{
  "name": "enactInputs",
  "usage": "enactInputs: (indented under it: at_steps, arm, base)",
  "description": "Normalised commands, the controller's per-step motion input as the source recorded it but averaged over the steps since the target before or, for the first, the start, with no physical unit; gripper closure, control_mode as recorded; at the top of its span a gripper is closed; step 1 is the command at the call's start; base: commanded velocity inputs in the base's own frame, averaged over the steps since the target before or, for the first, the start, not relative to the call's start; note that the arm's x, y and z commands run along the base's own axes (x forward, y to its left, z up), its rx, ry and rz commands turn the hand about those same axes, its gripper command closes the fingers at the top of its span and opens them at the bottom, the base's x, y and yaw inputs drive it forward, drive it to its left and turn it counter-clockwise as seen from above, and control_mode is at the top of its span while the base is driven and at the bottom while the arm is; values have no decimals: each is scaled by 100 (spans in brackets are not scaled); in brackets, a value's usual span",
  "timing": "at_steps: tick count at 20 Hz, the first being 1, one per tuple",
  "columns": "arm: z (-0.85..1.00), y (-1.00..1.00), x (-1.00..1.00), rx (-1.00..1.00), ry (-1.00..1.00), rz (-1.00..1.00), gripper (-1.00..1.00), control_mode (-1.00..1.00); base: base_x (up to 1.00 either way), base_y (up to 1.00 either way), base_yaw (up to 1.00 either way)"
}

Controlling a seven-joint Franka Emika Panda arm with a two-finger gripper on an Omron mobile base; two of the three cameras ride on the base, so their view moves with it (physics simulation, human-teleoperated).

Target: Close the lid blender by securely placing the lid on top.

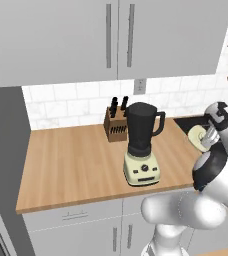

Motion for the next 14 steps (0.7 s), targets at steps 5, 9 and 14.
enactInputs:
  at_steps: [5, 9, 14]
  arm:
    - [84, 26, -50, 0, -10, 0, 100, -100]
    - [97, 41, -18, 0, -2, 0, 100, -100]
    - [74, 57, 0, 0, 6, 0, 100, -100]
  base:
    - [0, 0, 0]
    - [0, 0, 0]
    - [0, 0, 0]
